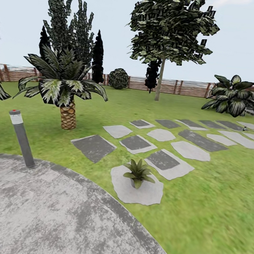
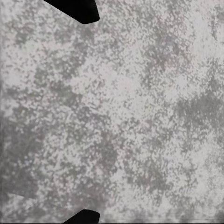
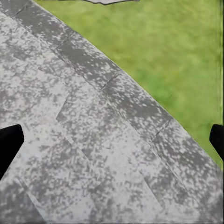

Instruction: Pick up the pesticide atomizer in the garden and spray insectifuge to fully cover both potted plants in the garden.

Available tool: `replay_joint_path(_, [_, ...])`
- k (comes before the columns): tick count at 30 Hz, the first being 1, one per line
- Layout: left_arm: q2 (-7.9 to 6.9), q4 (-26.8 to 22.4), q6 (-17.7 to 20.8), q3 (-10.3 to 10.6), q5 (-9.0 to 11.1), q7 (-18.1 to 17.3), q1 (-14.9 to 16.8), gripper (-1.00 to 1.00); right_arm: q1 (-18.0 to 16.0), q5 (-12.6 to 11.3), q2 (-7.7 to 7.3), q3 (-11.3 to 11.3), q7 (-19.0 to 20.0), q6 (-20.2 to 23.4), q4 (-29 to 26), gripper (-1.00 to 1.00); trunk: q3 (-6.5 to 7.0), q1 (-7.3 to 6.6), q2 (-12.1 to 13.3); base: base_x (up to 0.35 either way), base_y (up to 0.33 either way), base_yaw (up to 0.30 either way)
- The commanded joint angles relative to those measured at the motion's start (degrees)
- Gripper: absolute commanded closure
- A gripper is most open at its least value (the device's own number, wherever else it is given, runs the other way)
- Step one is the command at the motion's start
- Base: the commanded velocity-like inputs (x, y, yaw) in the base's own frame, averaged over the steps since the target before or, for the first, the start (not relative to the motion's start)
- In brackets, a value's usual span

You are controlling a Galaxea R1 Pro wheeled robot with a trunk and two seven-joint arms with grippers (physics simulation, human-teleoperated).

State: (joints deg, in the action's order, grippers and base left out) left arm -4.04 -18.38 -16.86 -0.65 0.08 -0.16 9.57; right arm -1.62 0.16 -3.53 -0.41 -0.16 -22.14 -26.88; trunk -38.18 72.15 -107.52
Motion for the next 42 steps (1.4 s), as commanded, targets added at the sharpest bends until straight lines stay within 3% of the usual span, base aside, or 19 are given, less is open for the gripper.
replay_joint_path(1, [-0.01,0.0,-0.2,-0.1,0.0,0.0,0.0,-1.0,-0.1,0.0,0.01,0.0,0.0,-0.2,0.1,-1.0,-0.05,-0.03,0.0,-0.18,-0.196,-0.285])
replay_joint_path(27, [-0.01,0.0,-0.2,-0.1,0.1,0.0,0.0,-1.0,-0.1,0.0,0.01,0.0,0.0,-0.2,0.1,-1.0,-0.05,-0.03,0.0,-0.147,-0.195,-0.285])
replay_joint_path(42, [-0.13,0.0,-0.1,-0.1,0.4,0.0,0.0,-1.0,-0.1,0.0,0.01,0.0,0.0,-0.2,-0.1,-1.0,-0.05,-0.03,0.0,0.105,-0.023,-0.285])
